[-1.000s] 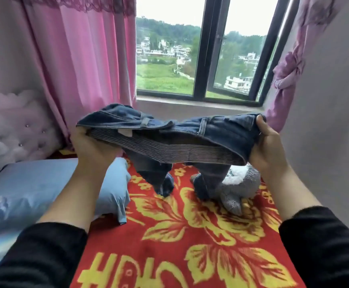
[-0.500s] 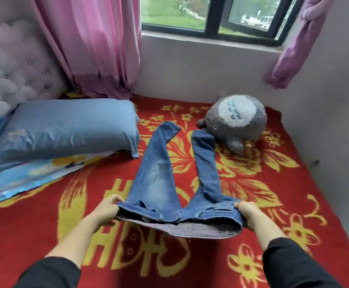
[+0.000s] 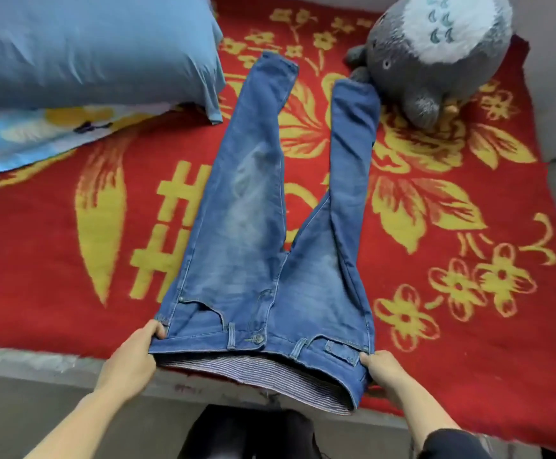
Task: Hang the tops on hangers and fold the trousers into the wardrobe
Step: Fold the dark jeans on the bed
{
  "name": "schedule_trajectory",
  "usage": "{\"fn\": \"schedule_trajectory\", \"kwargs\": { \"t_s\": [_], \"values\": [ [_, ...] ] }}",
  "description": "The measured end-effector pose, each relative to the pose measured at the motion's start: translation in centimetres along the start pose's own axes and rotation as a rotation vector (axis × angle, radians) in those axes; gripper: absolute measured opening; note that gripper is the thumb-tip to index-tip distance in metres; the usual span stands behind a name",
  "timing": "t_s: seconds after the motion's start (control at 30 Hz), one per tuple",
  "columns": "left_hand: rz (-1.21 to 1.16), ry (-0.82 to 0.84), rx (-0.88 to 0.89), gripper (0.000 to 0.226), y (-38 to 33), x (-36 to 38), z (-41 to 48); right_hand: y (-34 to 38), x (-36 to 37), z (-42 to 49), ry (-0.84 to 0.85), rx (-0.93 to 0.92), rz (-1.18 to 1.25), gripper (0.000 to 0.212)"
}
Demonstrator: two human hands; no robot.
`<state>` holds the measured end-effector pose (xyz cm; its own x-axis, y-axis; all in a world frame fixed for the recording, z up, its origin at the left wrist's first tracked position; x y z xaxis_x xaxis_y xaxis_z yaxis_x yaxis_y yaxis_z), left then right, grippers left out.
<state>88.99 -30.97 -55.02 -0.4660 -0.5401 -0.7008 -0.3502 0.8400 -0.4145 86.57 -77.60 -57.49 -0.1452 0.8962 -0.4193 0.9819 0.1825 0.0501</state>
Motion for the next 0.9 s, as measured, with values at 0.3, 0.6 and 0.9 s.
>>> {"fn": "schedule_trajectory", "kwargs": {
  "t_s": [0.3, 0.6, 0.9],
  "values": [
    [0.273, -0.001, -0.116, 0.061, -2.8, 11.1, 3.3, 1.5, 3.2, 6.0, -0.277, -0.291, -0.464, 0.013],
    [0.102, 0.013, 0.343, 0.055, -20.7, 25.0, 4.7, 15.7, 1.0, 7.9, -0.512, -0.667, -0.552, 0.048],
    [0.276, 0.181, 0.219, 0.104, -22.9, 31.7, 4.1, 10.4, -4.7, 17.1, -0.046, -0.183, 0.367, 0.017]
  ]
}}
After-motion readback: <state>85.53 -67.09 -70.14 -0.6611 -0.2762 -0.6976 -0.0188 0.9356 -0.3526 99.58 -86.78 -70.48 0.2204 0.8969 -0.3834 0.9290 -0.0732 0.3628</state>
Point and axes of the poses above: each hand's wrist, its own z-axis towards the middle knuckle, its own x-axis out of the palm, y = z × x, the point moved 9 cm from there along z, towards the middle knuckle, and after that the axes turned 12 degrees about x, right-handed, at the moved point
